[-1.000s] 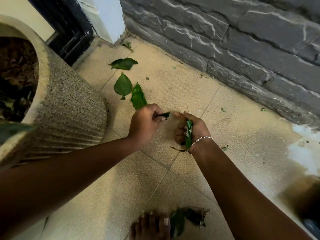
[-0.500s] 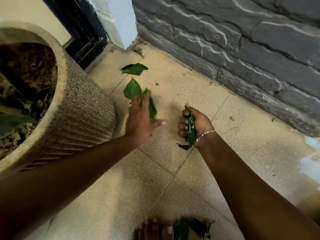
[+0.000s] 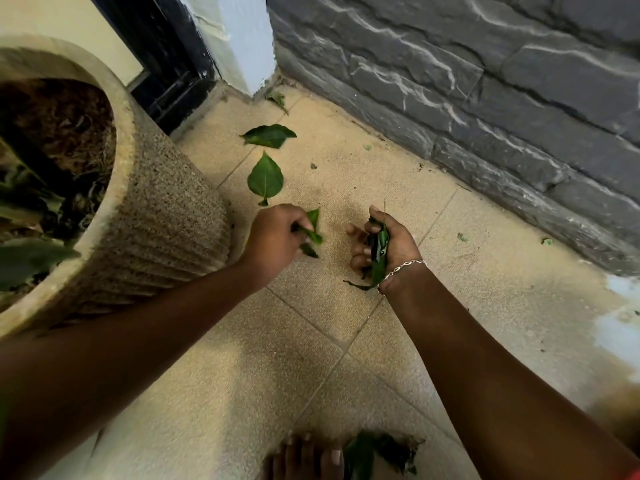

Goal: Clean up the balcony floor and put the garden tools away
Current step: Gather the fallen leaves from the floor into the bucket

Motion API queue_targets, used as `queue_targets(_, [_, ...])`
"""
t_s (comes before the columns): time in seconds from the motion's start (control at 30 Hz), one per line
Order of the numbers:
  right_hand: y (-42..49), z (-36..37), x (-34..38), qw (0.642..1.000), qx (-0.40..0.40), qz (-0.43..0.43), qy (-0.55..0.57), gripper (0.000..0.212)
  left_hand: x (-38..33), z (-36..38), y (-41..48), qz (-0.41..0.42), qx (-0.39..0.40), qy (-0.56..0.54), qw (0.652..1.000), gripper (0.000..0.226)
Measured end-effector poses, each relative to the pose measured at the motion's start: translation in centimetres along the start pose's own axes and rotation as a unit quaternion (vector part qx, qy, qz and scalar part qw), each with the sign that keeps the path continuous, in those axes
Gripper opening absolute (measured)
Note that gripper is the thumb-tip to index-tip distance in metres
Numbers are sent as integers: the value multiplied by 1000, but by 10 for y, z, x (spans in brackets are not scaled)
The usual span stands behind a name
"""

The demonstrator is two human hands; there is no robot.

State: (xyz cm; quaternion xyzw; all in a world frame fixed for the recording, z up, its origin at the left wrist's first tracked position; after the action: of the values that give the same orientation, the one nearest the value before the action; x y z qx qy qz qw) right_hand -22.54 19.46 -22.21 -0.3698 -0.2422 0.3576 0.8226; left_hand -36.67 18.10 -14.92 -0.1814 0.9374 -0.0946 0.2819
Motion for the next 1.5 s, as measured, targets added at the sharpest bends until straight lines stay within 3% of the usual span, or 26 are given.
queue_targets(0.1, [-1,2,0,1000,4,-11,-11,49,-36,6,-13,25,-5,-76,997,10])
queue_targets(0.23, [-3,8,-1,999,23,-17,-16,41,-59,11,-5,34,-18,-20,999,10])
queue_targets(0.37, [2,7,2,999,12,-31,-7,33,-72,17,-2,53,-27,86,995,25])
queue_targets(0.5, [10,8,9,998,16,-54,16,34,-84,19,-7,69,-20,56,996,35])
queue_targets(0.6, [15,12,9,997,32,-57,32,45,-84,9,-2,83,-65,67,992,27])
queue_targets(0.73, [21,16,5,998,25,-51,24,23,-81,-2,7,79,-112,136,981,13])
queue_targets(0.8, [23,16,9,998,21,-52,6,22,-79,-2,7,83,-117,139,980,17])
queue_targets(0.87, [23,20,16,999,18,-51,-6,34,-74,1,6,97,-135,128,978,29])
queue_targets(0.93, [24,27,22,999,35,-35,3,52,-52,-5,9,50,-169,92,980,40])
queue_targets(1.07, [26,39,19,995,96,26,7,64,30,-21,25,-178,-164,113,964,55])
queue_targets(1.17, [28,36,17,994,104,34,1,64,51,-22,35,-188,-157,107,964,68])
queue_targets(1.4, [30,26,12,996,86,36,-7,64,52,-27,45,-123,-192,128,965,26])
queue_targets(1.5, [31,27,12,996,83,31,-6,64,59,-23,50,-161,-200,106,961,16])
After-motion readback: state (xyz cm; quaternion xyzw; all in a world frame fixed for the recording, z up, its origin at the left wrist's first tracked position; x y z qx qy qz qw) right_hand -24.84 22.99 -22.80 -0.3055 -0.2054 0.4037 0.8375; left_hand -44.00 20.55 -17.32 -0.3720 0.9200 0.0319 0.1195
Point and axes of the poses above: each hand's wrist, its own y-axis towards the middle knuckle, its own z-axis out of the palm, x = y × z, the point moved 9 cm from there along y, towards the middle knuckle, and after that the axes turned 15 degrees about y, right-handed, at the moved point
